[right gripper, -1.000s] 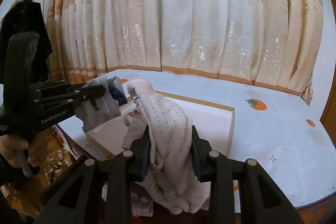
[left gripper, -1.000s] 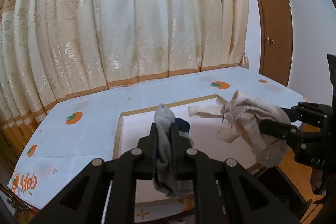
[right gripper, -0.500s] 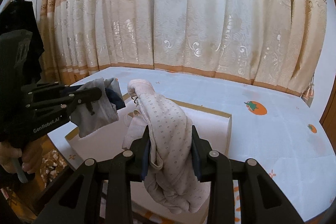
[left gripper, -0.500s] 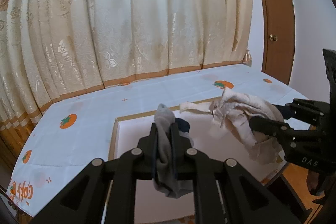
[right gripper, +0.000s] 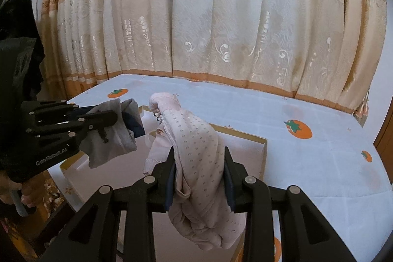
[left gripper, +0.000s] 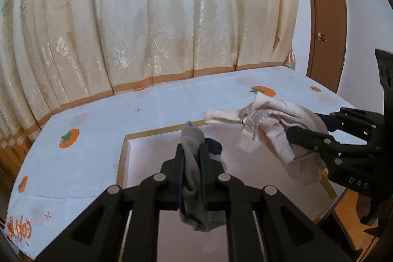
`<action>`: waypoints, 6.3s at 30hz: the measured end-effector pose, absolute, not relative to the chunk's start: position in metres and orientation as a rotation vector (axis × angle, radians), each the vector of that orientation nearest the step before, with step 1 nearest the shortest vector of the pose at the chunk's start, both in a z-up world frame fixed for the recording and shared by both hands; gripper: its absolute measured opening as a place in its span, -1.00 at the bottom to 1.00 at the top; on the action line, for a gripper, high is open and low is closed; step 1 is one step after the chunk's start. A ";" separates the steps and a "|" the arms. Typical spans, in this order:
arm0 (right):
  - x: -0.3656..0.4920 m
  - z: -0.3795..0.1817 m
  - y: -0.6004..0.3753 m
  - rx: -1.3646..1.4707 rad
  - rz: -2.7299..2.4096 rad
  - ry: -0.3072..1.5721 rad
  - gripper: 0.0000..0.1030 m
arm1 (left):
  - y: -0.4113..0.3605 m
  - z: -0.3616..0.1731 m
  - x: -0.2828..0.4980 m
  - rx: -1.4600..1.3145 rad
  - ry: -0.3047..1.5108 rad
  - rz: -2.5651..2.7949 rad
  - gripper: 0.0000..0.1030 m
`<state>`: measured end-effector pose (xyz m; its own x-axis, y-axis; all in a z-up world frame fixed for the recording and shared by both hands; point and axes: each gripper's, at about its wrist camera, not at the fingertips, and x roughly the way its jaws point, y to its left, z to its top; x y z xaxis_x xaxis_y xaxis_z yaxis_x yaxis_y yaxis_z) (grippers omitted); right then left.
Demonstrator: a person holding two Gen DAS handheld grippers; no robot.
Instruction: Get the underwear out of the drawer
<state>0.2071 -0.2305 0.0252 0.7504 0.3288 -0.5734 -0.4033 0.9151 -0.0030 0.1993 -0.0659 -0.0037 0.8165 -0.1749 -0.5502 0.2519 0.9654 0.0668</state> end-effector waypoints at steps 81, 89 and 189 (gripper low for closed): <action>0.321 -0.016 -0.243 -0.068 0.268 0.867 0.09 | -0.103 -0.041 0.298 0.023 0.751 -0.199 0.04; 0.300 -0.001 -0.251 -0.047 0.263 0.838 0.11 | -0.101 -0.029 0.278 0.010 0.731 -0.221 0.08; 0.024 -0.110 -0.289 -0.305 0.491 1.097 0.25 | -0.066 -0.195 0.044 0.391 1.366 -0.698 0.32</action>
<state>0.0240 -0.2893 -0.1097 0.3655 0.2274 -0.9026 -0.5212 0.8534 0.0039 0.0441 -0.0662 -0.1947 0.0499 -0.2253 -0.9730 0.6564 0.7416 -0.1381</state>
